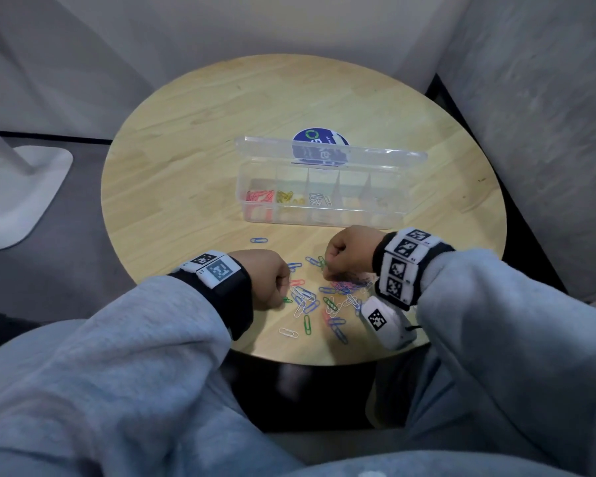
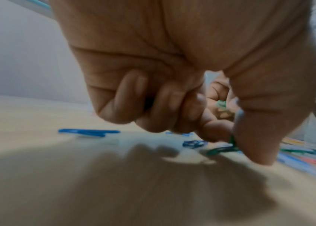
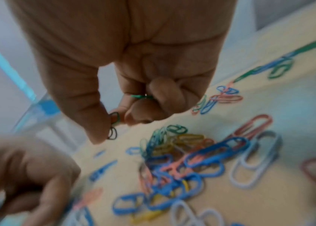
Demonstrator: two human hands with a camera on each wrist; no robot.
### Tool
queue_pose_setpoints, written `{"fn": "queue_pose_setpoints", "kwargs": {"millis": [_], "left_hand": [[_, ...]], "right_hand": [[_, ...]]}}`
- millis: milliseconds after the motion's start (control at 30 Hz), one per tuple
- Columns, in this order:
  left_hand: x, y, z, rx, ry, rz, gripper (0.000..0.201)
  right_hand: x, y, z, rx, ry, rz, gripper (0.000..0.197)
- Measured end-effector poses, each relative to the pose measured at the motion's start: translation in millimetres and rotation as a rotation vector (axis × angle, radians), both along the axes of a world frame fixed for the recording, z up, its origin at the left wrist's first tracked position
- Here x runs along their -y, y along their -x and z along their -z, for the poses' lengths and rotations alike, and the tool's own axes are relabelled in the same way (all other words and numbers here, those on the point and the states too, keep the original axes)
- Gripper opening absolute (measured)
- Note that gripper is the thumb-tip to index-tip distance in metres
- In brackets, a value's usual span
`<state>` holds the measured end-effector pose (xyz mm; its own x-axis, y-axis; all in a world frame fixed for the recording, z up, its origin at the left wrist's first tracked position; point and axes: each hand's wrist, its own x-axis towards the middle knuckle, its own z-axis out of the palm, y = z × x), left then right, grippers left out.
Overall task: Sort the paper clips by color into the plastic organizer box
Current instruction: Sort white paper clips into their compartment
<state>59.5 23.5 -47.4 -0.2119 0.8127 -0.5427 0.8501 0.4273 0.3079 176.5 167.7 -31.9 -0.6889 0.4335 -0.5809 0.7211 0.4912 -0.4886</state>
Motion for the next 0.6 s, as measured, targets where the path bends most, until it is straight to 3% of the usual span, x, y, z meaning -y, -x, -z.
{"fn": "queue_pose_setpoints", "kwargs": {"millis": [167,267,400,600], "left_hand": [[-2,3,-9,0.115,-0.085,-0.127,0.01],[-5,8,-22,0.384,-0.171,-0.27,0.024],[-13,9,-33,0.763,-0.349,-0.564,0.026],[-29,-1,-27,1.084,-0.462,-0.98,0.028]], "right_hand": [[-19,-29,-3,-0.248,0.489,0.341,0.029],[-26,-40,-4,-0.406,0.674,0.489,0.026],[-39,-46,-9,-0.494,0.808,0.552,0.024],[-52,-43,-15,-0.55,0.861,0.712,0.029]]}}
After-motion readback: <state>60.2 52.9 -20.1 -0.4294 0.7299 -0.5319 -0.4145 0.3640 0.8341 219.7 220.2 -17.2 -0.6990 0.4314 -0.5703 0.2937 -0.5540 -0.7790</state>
